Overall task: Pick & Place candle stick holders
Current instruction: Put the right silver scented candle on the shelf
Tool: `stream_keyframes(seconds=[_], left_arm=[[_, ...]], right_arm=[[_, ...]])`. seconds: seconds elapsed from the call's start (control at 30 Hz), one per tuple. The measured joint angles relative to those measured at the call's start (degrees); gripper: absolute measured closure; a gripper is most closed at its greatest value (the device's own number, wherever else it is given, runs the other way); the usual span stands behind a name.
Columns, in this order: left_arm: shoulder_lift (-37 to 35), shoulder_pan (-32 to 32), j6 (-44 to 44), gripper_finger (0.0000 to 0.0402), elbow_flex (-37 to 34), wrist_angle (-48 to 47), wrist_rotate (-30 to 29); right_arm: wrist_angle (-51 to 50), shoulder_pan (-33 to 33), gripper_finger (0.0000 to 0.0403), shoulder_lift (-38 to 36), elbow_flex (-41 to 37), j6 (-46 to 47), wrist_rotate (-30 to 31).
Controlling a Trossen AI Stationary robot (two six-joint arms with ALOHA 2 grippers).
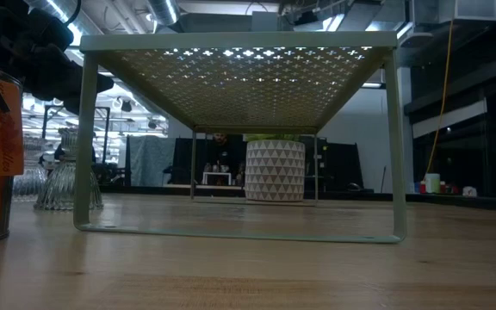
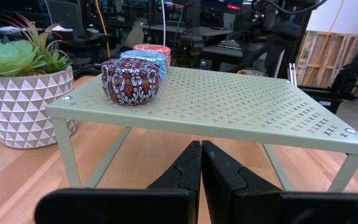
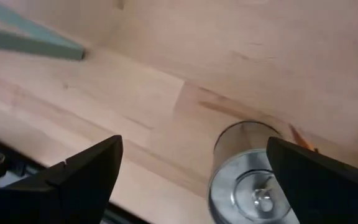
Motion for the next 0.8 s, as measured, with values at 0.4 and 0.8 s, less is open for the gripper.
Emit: stream_keyframes(seconds=[0.4, 0.8], left_arm=[[0.00, -0.02, 0.01, 0.0395, 0.00, 0.00, 0.00], [0.00, 0.00, 0.02, 0.0395, 0.00, 0.02, -0.02]], right_arm=[[10.45, -0.29, 0.0003, 0.00, 0.00, -4.23, -0.02], [11.31, -0.42, 0.0003, 0.00, 0.00, -3.21, -2.79]])
